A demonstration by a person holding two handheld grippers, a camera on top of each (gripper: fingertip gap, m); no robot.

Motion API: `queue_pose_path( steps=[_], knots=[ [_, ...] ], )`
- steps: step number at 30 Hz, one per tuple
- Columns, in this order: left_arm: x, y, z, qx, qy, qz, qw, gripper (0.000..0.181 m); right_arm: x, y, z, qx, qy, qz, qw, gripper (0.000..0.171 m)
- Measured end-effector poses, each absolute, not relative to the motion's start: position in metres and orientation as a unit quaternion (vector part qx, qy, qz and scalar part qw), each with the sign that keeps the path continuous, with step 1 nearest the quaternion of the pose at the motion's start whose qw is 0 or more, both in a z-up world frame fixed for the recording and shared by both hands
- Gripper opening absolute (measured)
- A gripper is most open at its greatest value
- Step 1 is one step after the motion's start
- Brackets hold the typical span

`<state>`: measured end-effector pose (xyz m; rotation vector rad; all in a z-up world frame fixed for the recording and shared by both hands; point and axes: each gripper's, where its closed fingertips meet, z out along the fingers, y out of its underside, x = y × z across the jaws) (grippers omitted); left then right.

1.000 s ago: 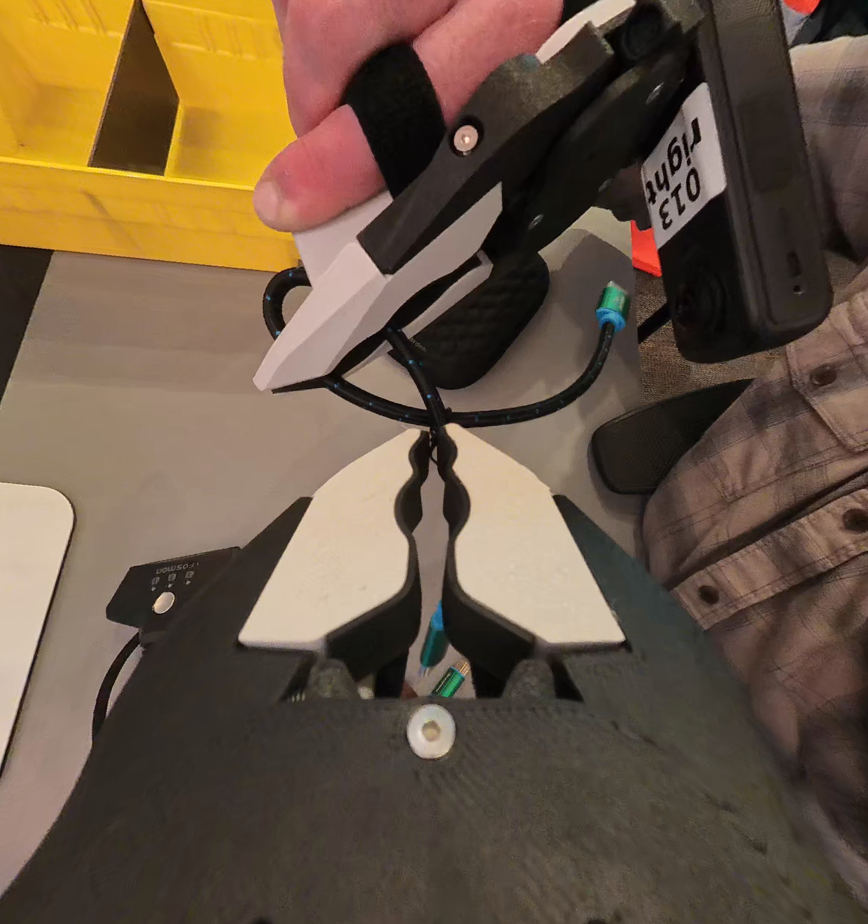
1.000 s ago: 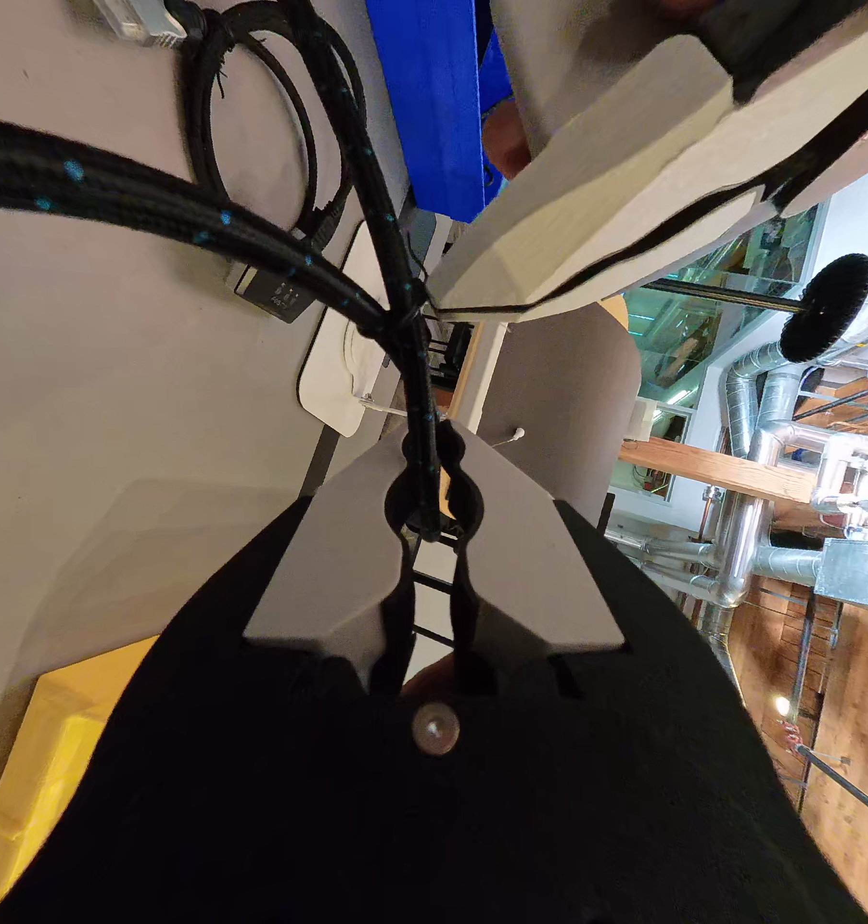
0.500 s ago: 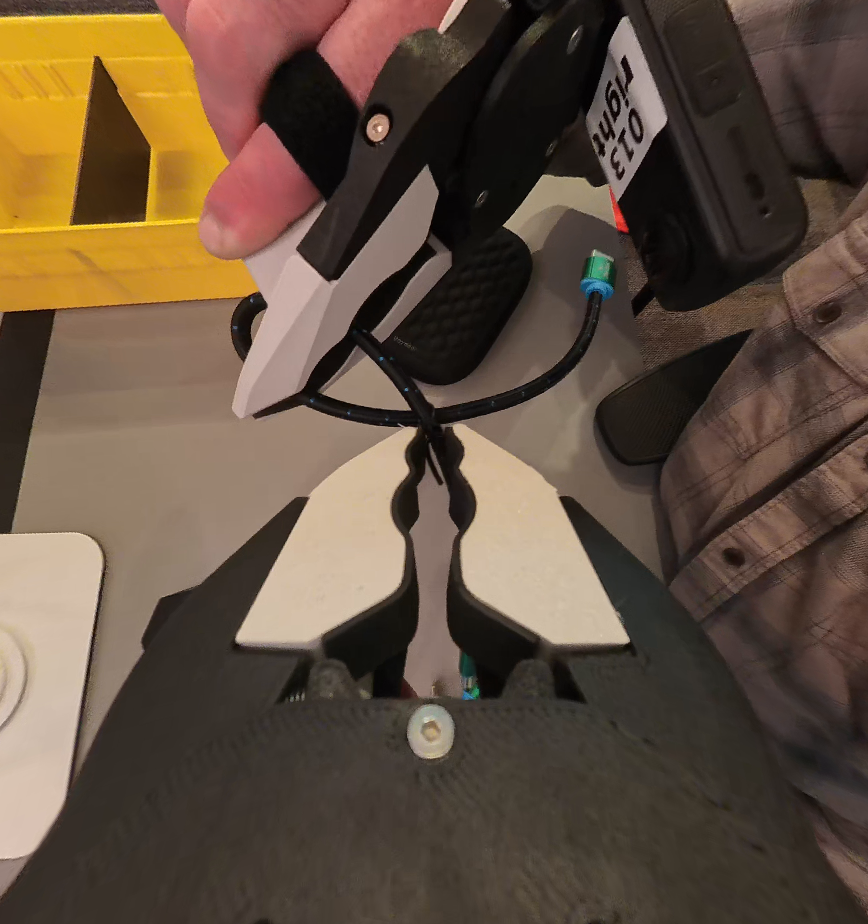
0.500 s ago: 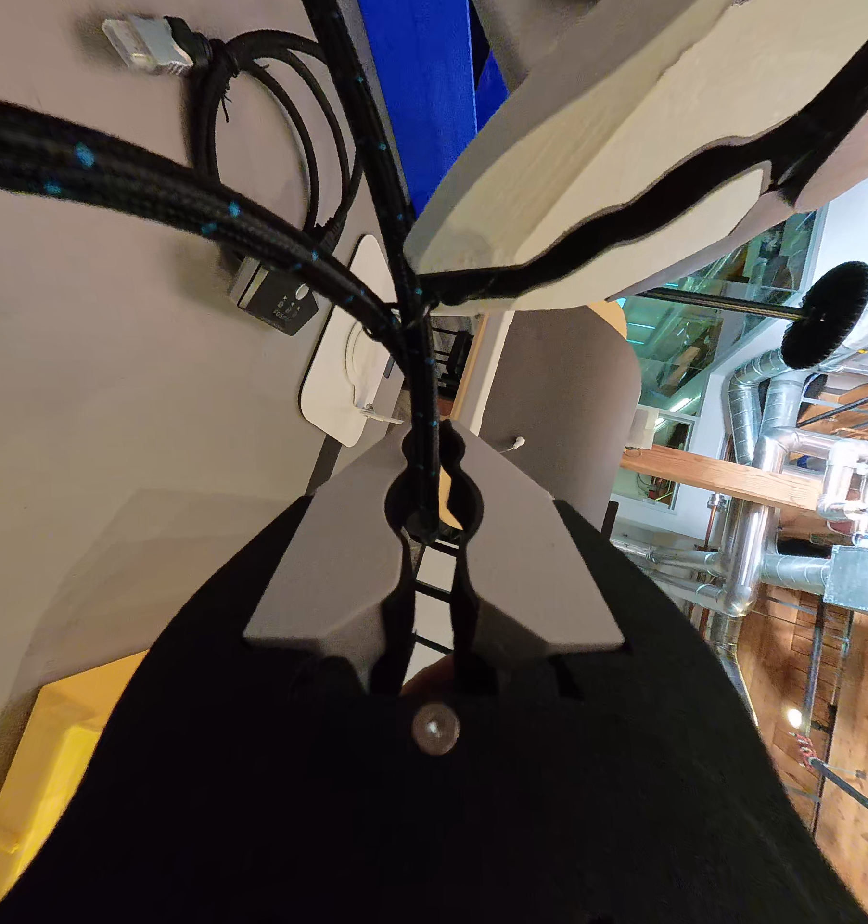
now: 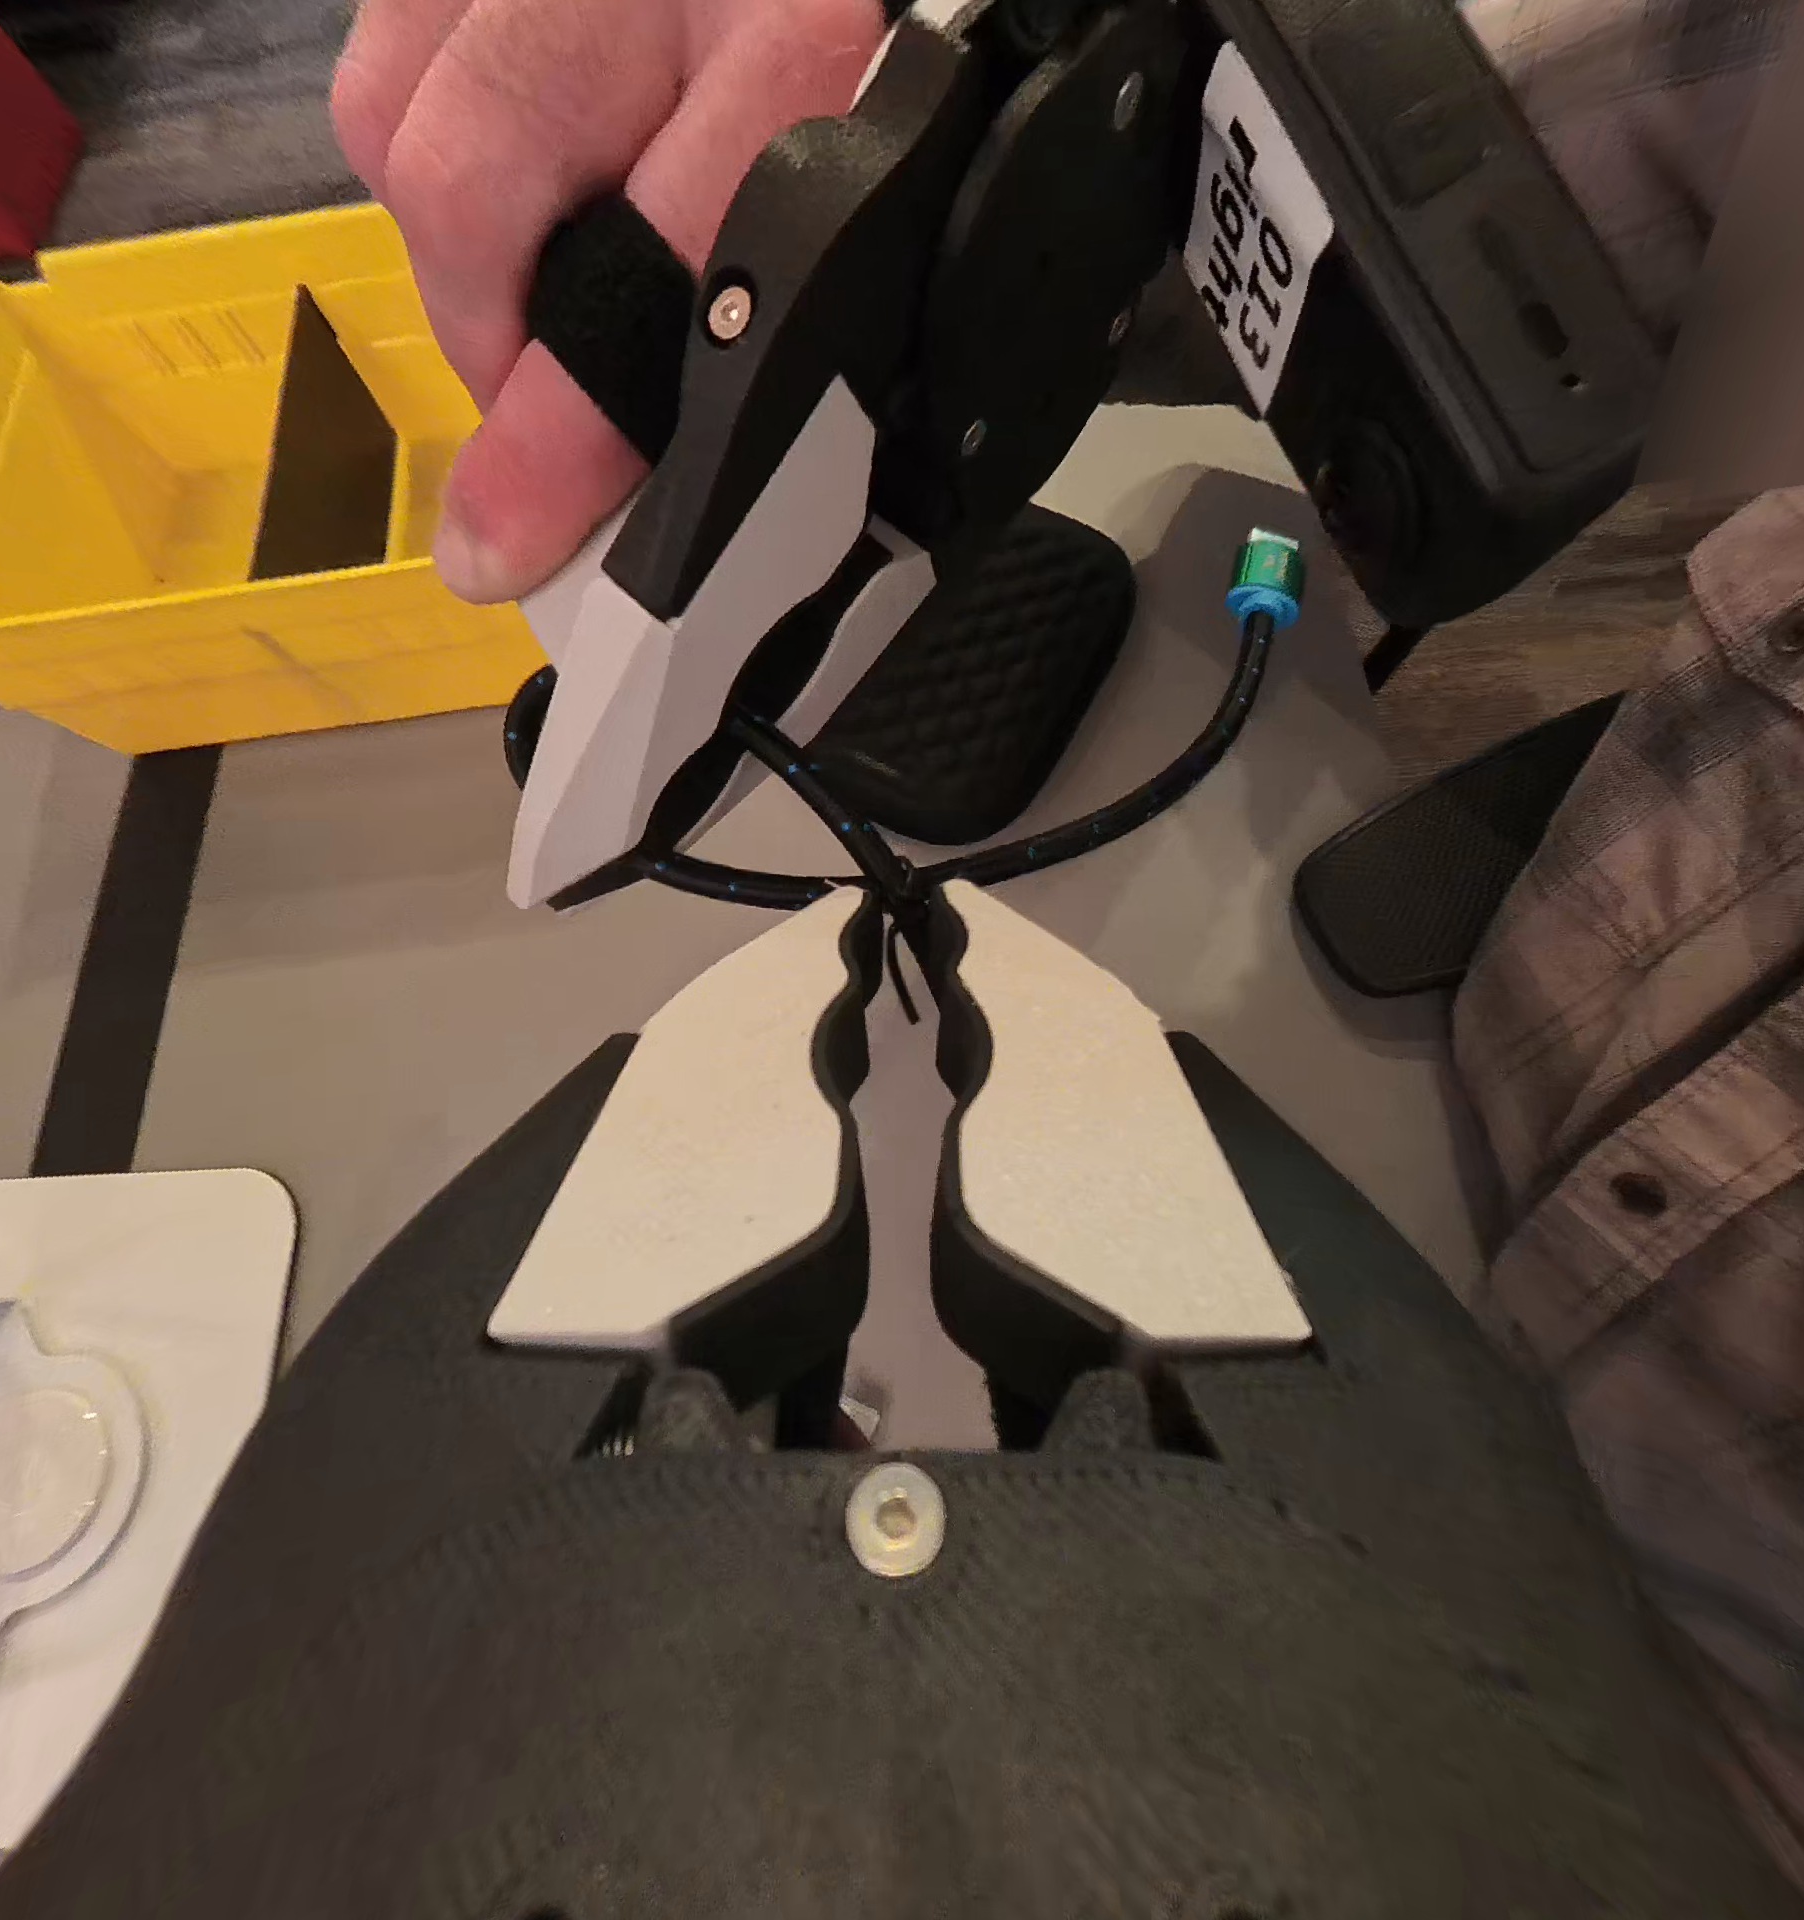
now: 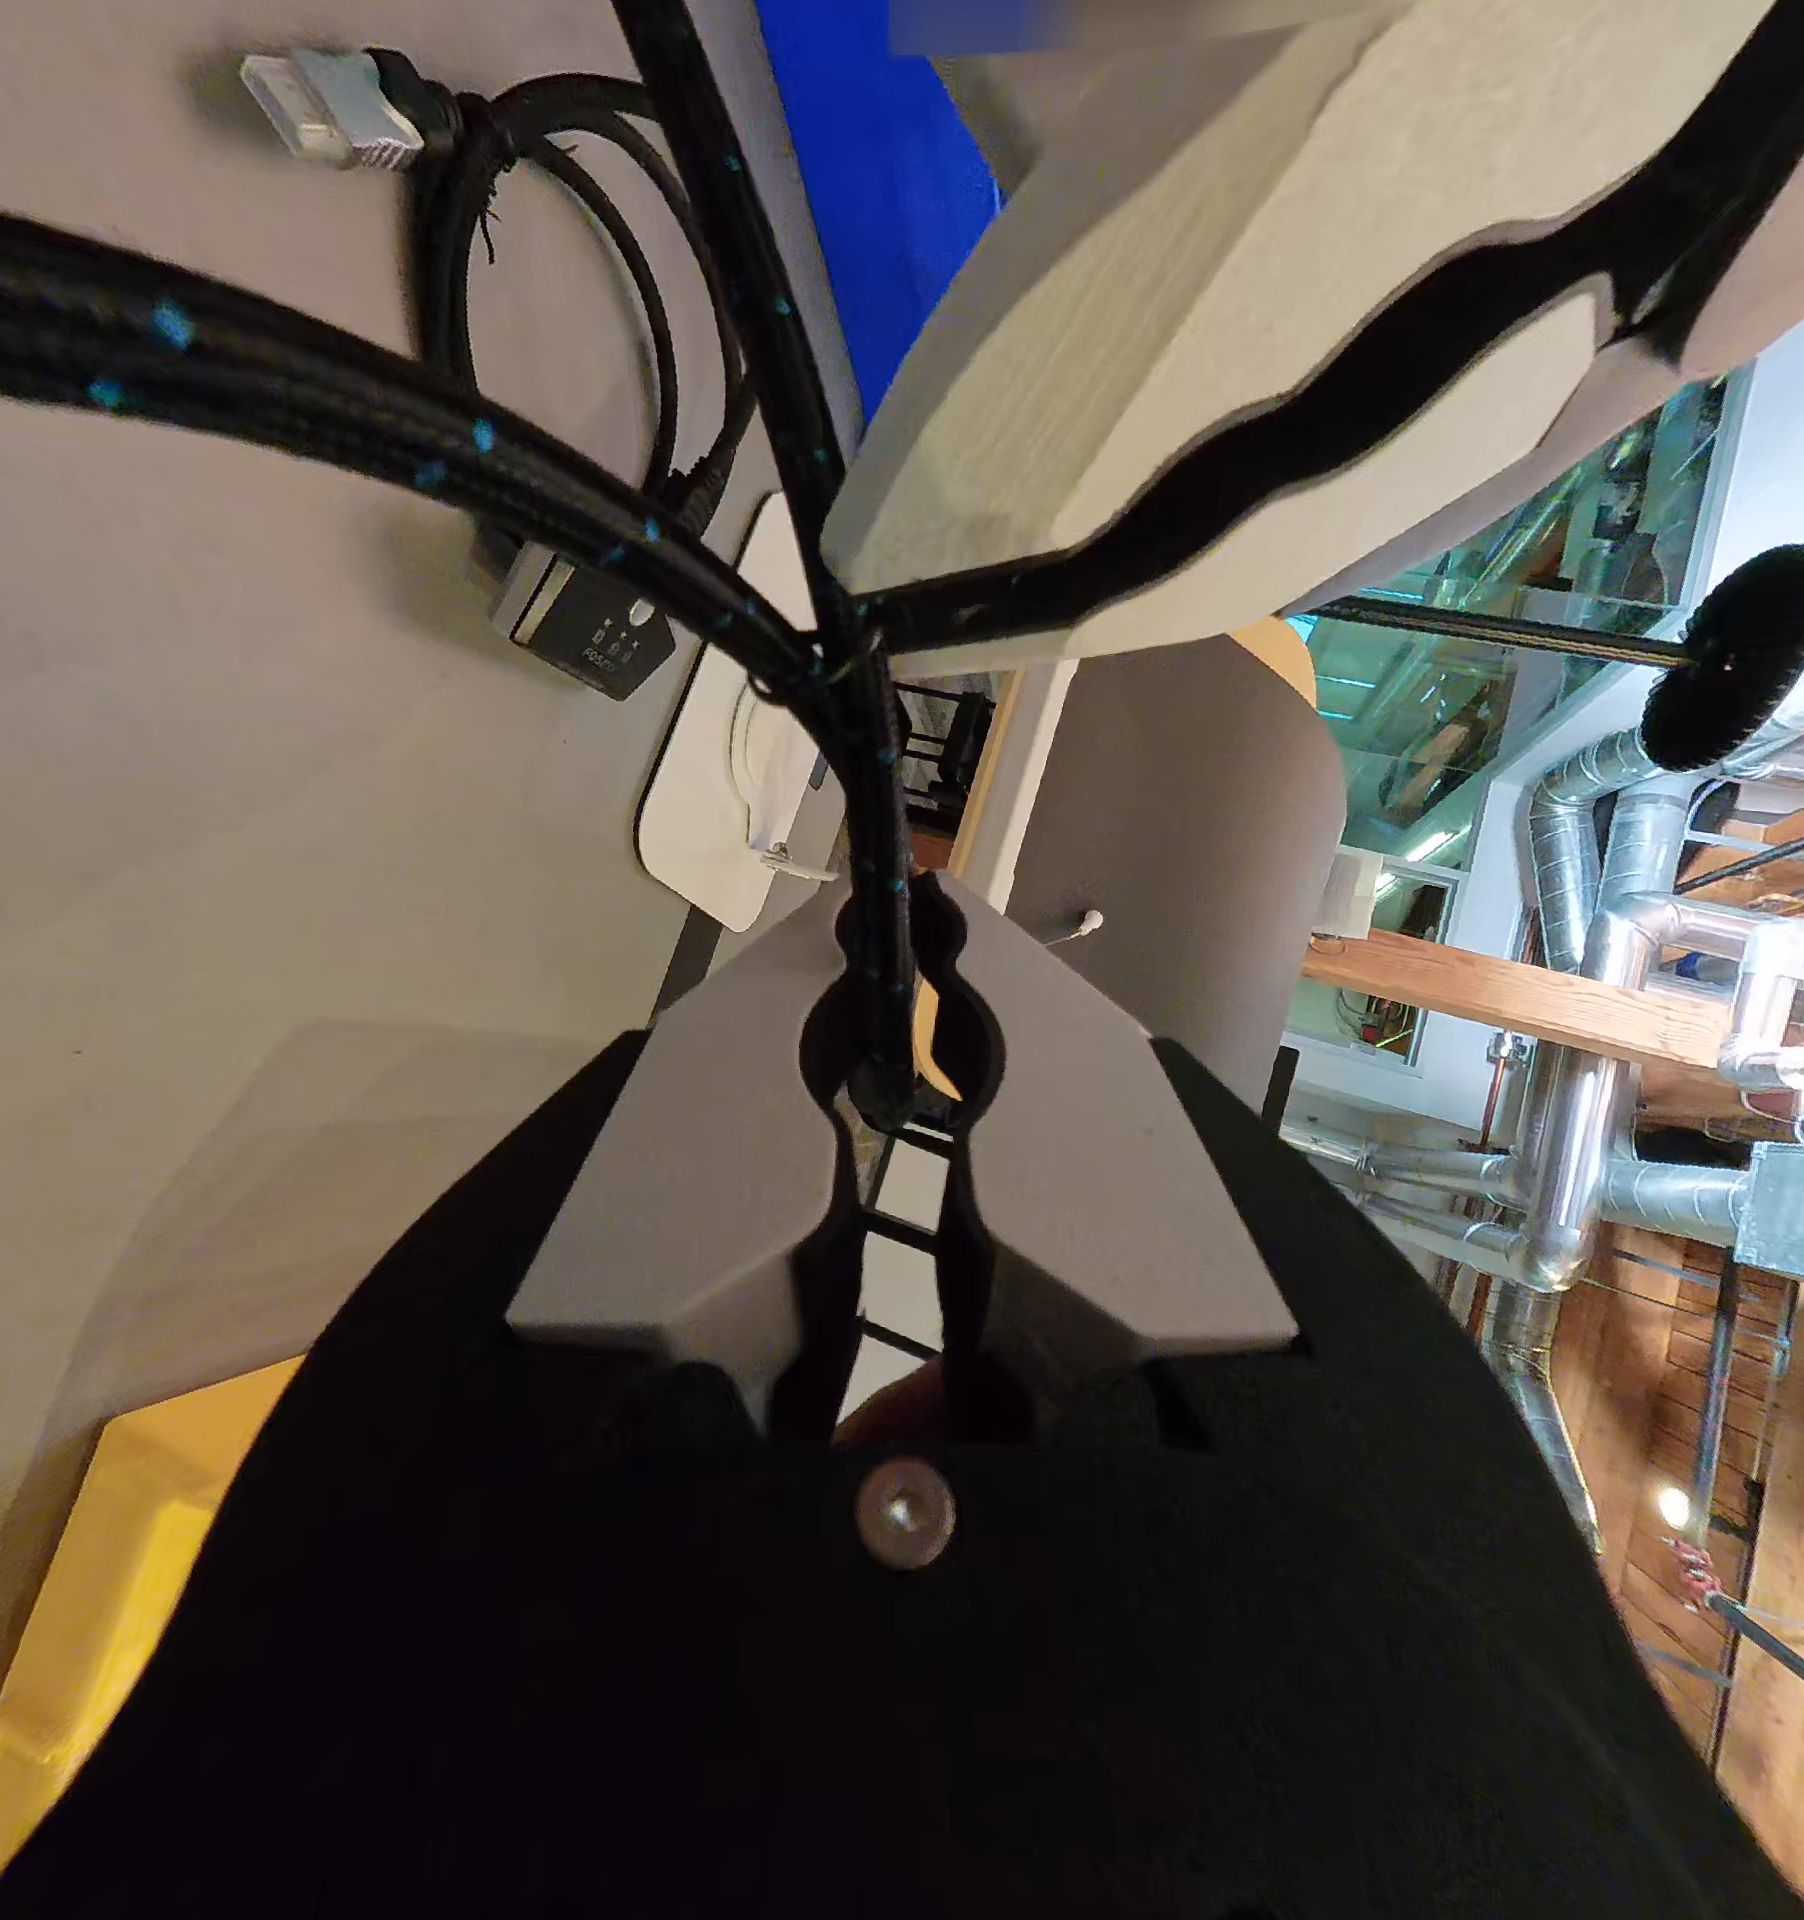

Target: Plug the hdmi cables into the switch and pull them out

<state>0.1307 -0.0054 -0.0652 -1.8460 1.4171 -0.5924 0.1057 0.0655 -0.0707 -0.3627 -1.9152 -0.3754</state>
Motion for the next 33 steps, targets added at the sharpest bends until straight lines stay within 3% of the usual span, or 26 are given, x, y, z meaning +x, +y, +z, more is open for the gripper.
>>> queue_pose_path(
  steps=[14,23,32,33],
  knots=[
    [0.139,-0.012,-0.044,-0.66,0.563,-0.237,0.438,0.003,0.11,0.05,-0.081,-0.192,-0.842,-0.04,0.503,0.003],
    [0.152,-0.019,-0.018,-0.611,0.514,-0.345,0.494,0.003,0.122,-0.004,-0.094,-0.259,-0.842,0.315,0.354,0.002],
    [0.147,-0.006,0.011,-0.551,0.4,-0.425,0.597,0.0,0.123,-0.049,-0.062,-0.284,-0.68,0.631,0.243,0.003],
    [0.147,-0.004,0.013,-0.546,0.386,-0.43,0.607,0.0,0.119,-0.05,-0.055,-0.286,-0.655,0.648,0.263,0.003]
  ],
)
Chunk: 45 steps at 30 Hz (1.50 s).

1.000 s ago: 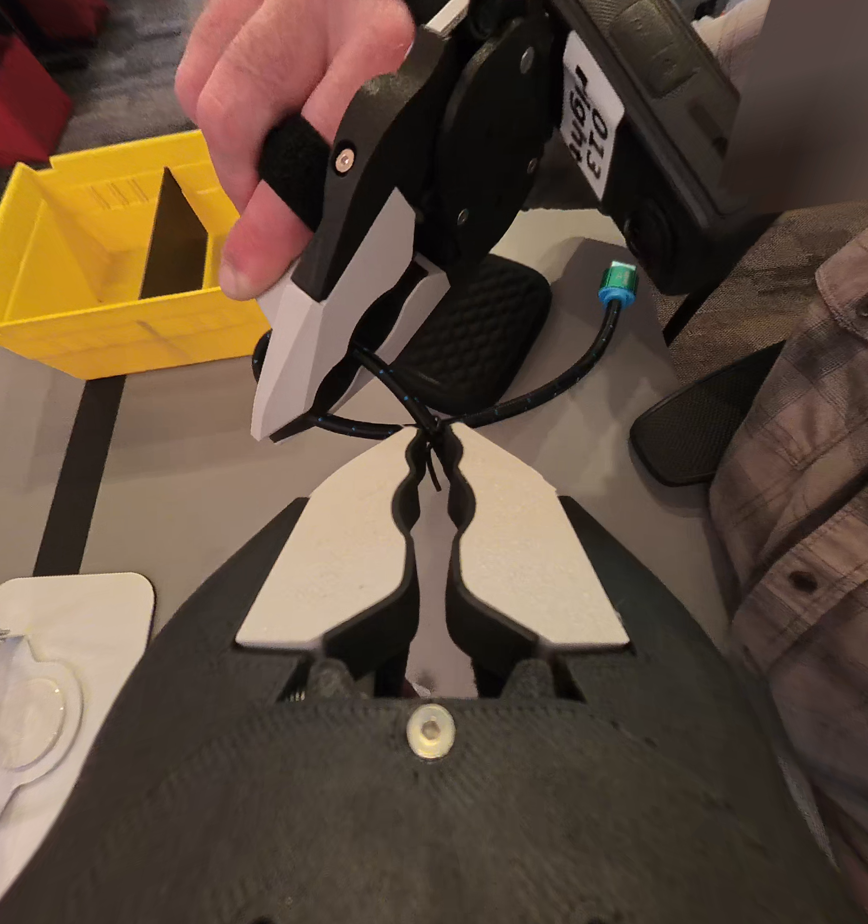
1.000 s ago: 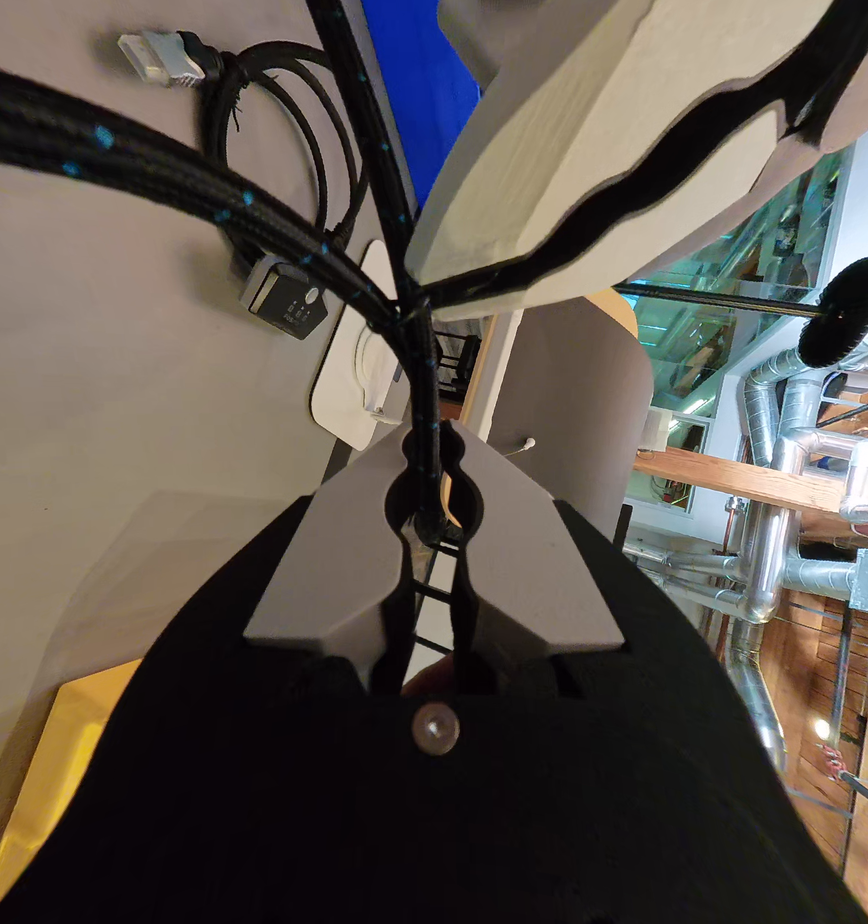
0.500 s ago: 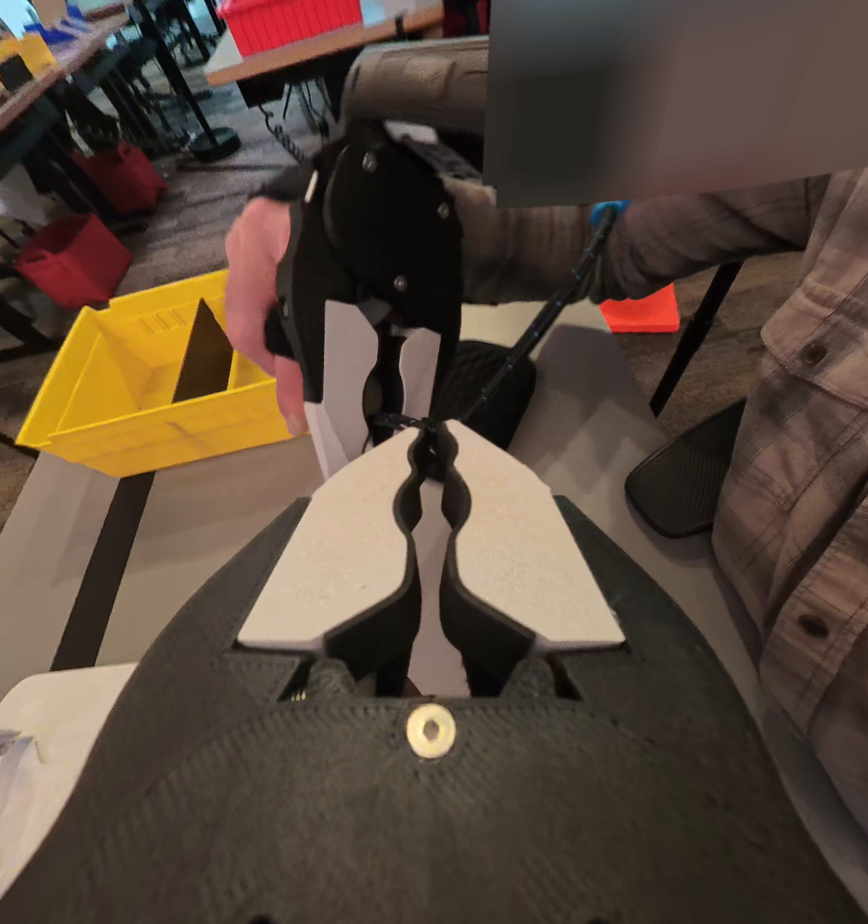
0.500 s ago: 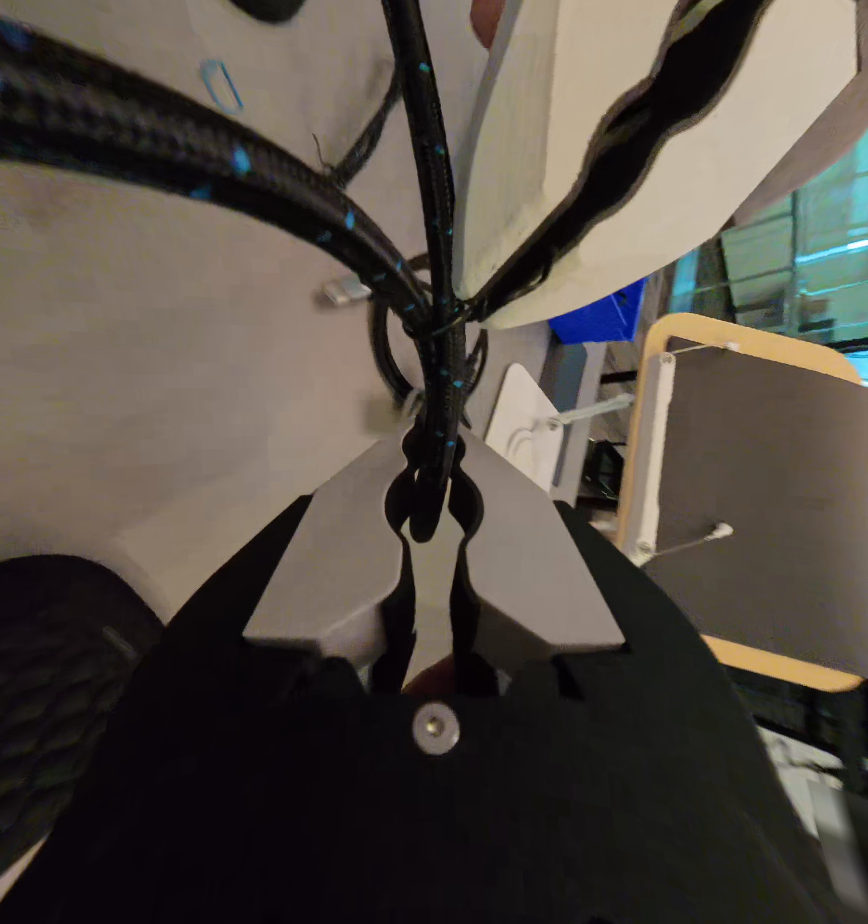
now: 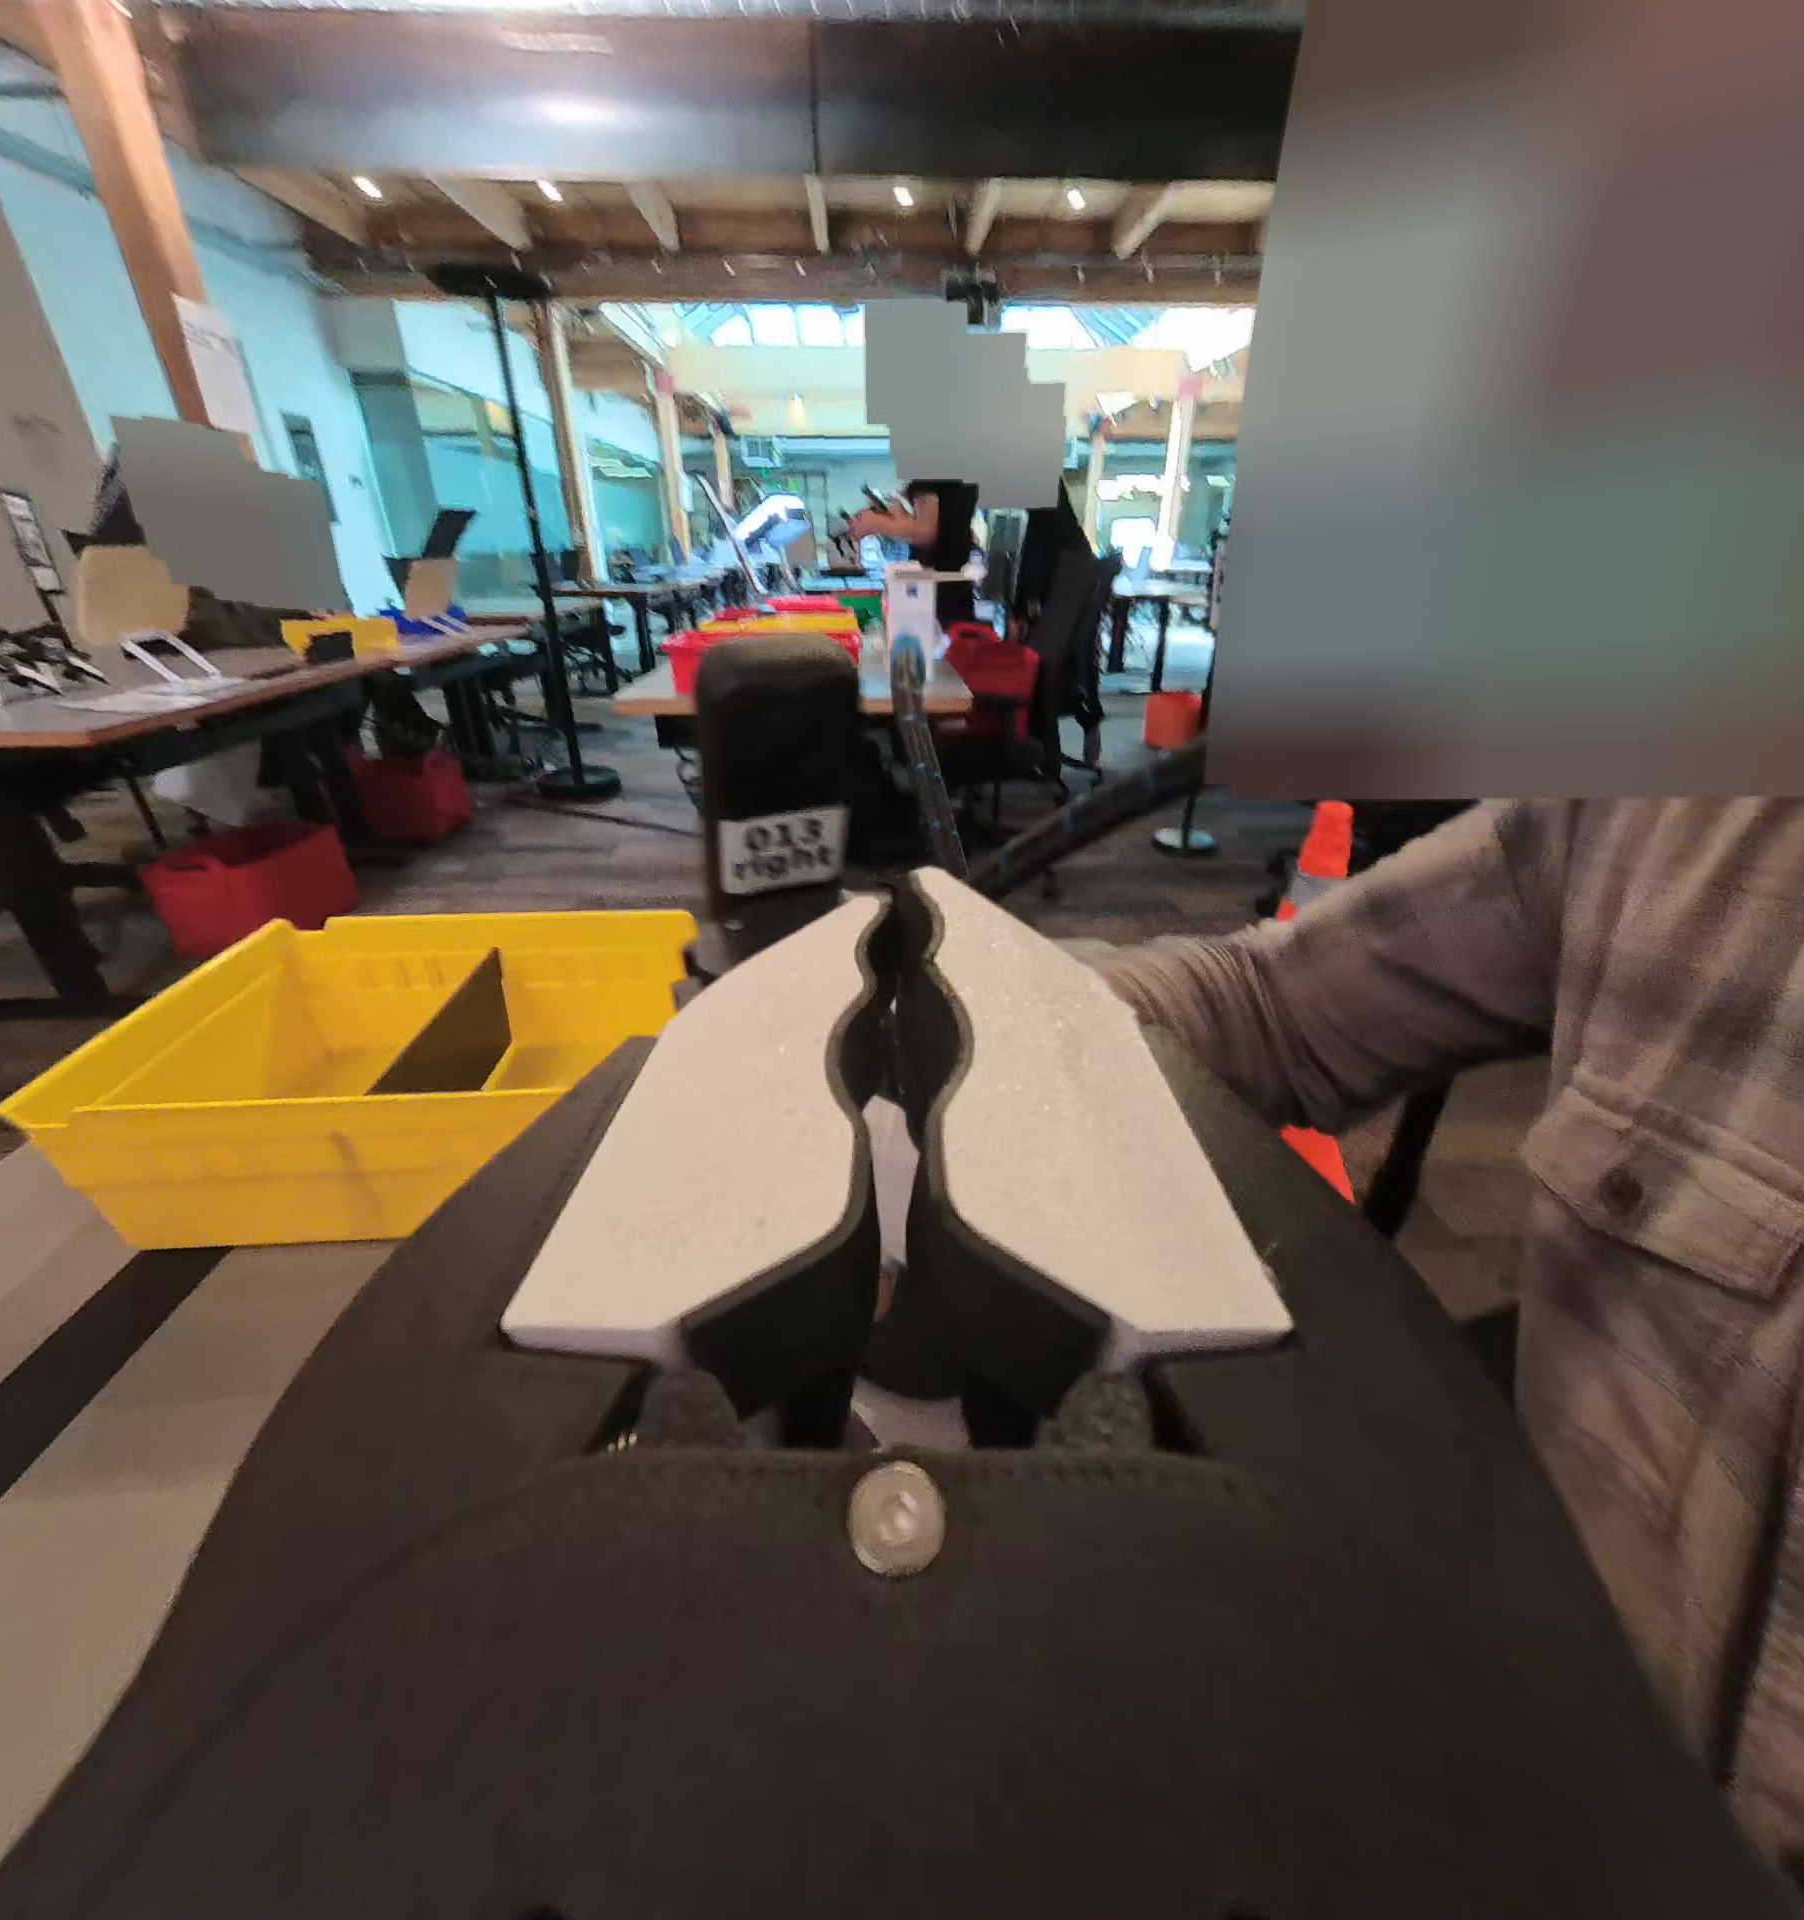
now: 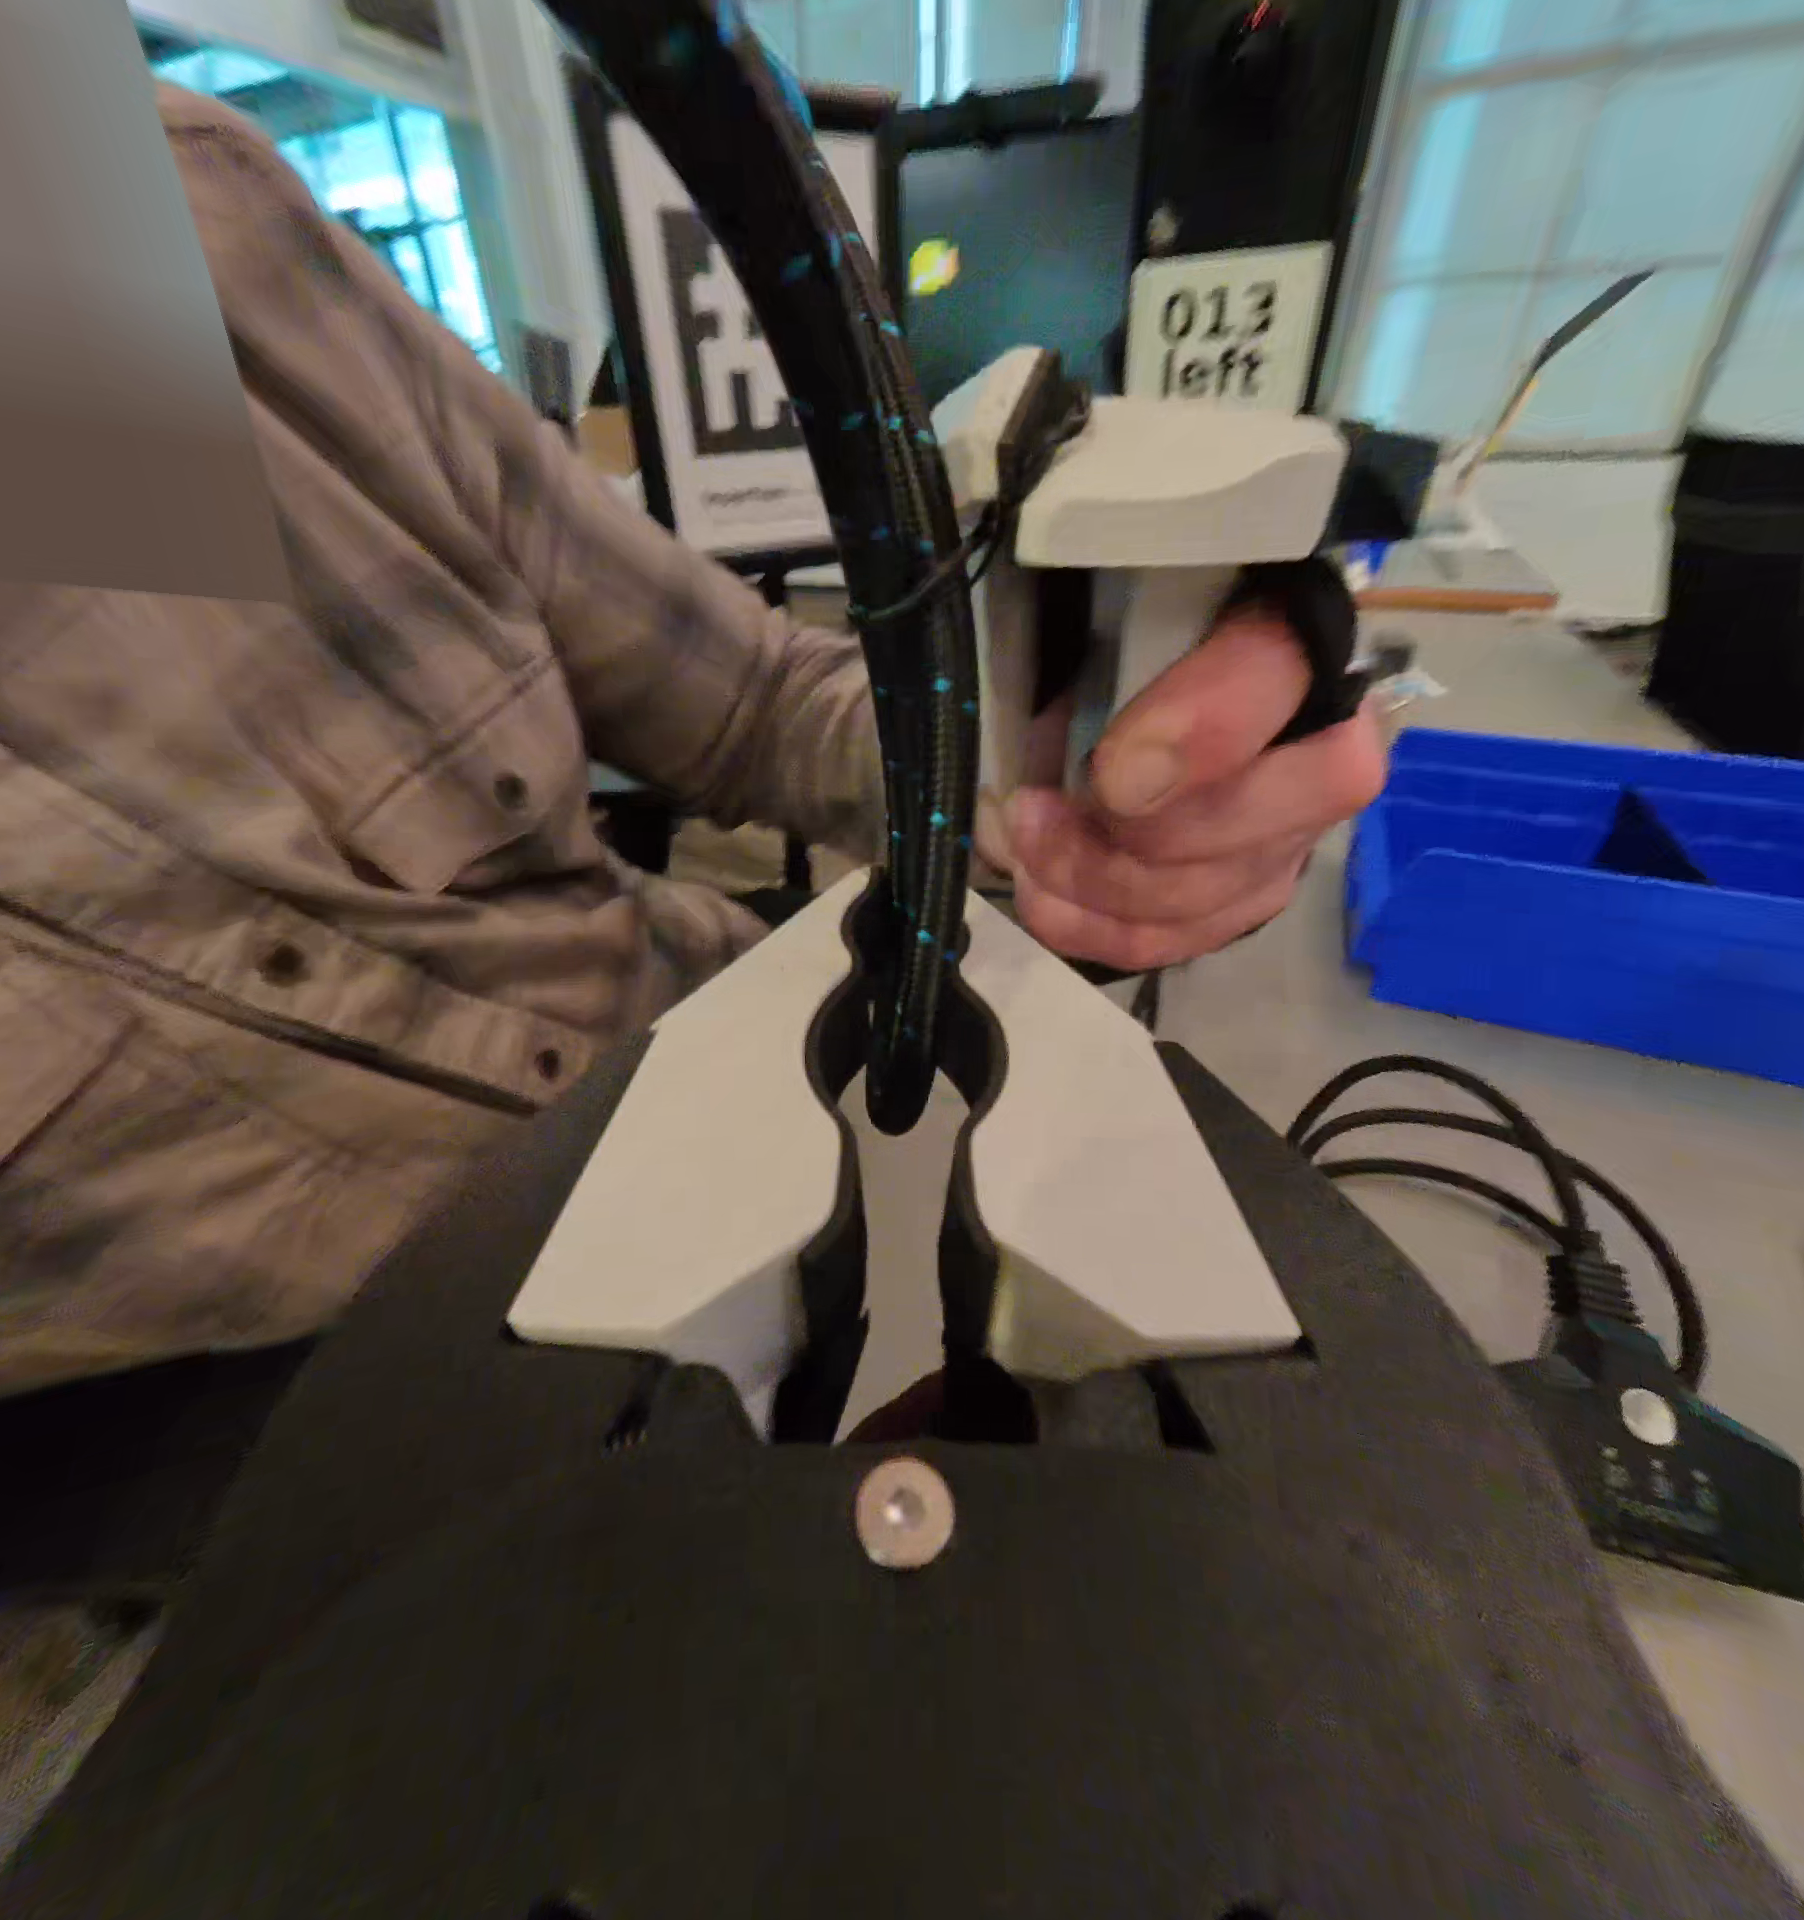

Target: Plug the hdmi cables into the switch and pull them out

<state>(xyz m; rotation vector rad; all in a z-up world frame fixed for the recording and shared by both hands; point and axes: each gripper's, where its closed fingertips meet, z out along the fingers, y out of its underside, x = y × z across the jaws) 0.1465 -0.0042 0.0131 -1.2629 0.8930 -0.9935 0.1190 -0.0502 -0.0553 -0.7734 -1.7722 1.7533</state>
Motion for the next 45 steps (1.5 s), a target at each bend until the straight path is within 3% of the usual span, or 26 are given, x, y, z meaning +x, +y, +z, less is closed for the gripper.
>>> queue_pose_path(
  steps=[9,17,23,26,29,32,36,43,45],
  knots=[
    [0.134,0.015,0.013,-0.566,0.326,-0.344,0.674,0.0,0.115,-0.057,-0.023,-0.306,-0.484,0.774,0.27,0.006],
    [0.118,0.029,0.005,-0.598,0.291,-0.222,0.713,0.0,0.109,-0.049,-0.003,-0.344,-0.412,0.769,0.347,0.034],
    [0.111,0.032,-0.003,-0.613,0.284,-0.176,0.716,0.0,0.101,-0.063,-0.007,-0.377,-0.44,0.709,0.402,0.071],
    [0.108,0.033,-0.008,-0.621,0.298,-0.145,0.71,0.0,0.098,-0.061,-0.021,-0.398,-0.507,0.609,0.462,0.067],
    [0.109,0.034,-0.018,-0.637,0.332,-0.123,0.685,0.0,0.103,-0.066,-0.028,-0.387,-0.591,0.531,0.468,0.051],
    [0.115,0.028,-0.024,-0.643,0.357,-0.128,0.665,0.0,0.108,-0.05,-0.026,-0.375,-0.644,0.447,0.495,0.049],
    [0.119,0.024,-0.033,-0.653,0.366,-0.163,0.643,0.0,0.11,-0.027,-0.016,-0.35,-0.652,0.437,0.511,0.035],
    [0.13,0.017,-0.048,-0.653,0.409,-0.168,0.614,0.0,0.107,0.009,-0.01,-0.356,-0.654,0.381,0.547,0.055],
    [0.132,0.016,-0.046,-0.65,0.401,-0.194,0.615,0.0,0.109,0.019,-0.018,-0.377,-0.648,0.405,0.522,0.059]
  ],
)
